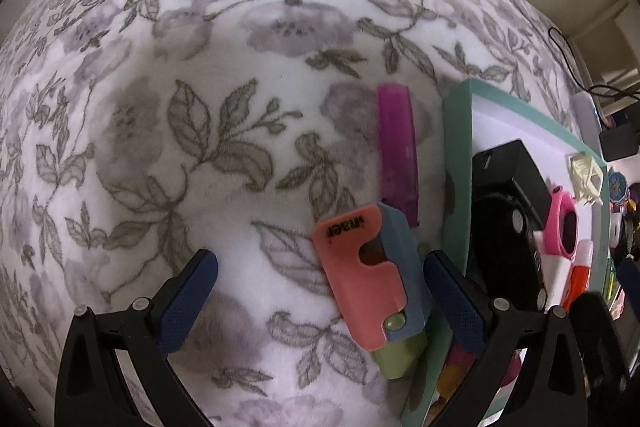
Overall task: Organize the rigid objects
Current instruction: 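Move the open left gripper to the pink-blue toy knife and grasp it, then lift the toy knife with the left gripper while the right moves to the purple lighter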
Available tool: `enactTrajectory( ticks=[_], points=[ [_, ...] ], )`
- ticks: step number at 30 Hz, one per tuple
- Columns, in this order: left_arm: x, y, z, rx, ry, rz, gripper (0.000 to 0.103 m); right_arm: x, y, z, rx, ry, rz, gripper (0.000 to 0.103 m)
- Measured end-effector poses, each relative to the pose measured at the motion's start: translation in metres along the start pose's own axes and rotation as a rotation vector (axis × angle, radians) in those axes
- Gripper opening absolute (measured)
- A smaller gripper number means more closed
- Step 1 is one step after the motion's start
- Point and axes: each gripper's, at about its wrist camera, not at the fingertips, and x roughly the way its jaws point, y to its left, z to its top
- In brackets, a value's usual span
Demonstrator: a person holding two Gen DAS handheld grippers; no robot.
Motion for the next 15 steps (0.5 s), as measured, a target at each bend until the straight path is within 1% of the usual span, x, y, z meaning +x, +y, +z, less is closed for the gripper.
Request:
enactTrajectory(
  ticks=[4,6,7,9,10,12,13,15],
  points=[
    [0.0,-0.007,-0.012,0.032,0.029,0.007,0.1,0.001,0.0,0.0,0.002,0.005,0.004,0.103],
    [0.0,-0.013,-0.02,0.049,0.034,0.018,0.09,0.001,0.0,0.0,0.008,0.002,0.002,0.103],
    [-0.002,-0.017,-0.024,0.058,0.031,0.021,0.087,0.001,-0.001,0.0,0.013,0.002,0.003,0.103],
    [-0.003,-0.021,-0.027,0.063,0.031,0.015,0.076,0.001,-0.003,0.0,0.025,0.003,0.009,0.103],
    [-0.006,-0.02,-0.029,0.066,0.031,0.005,0.073,0.001,-0.003,0.0,0.03,0.004,0.012,0.103],
    [-0.008,-0.021,-0.032,0.069,0.031,-0.008,0.058,0.001,-0.003,0.0,0.035,0.005,0.013,0.103],
    [-0.01,-0.023,-0.034,0.076,0.032,-0.013,0.056,0.001,-0.003,0.0,0.036,0.005,0.012,0.103],
    [-0.012,-0.023,-0.036,0.084,0.033,-0.023,0.046,0.001,-0.002,0.0,0.038,0.005,0.012,0.103]
  ],
)
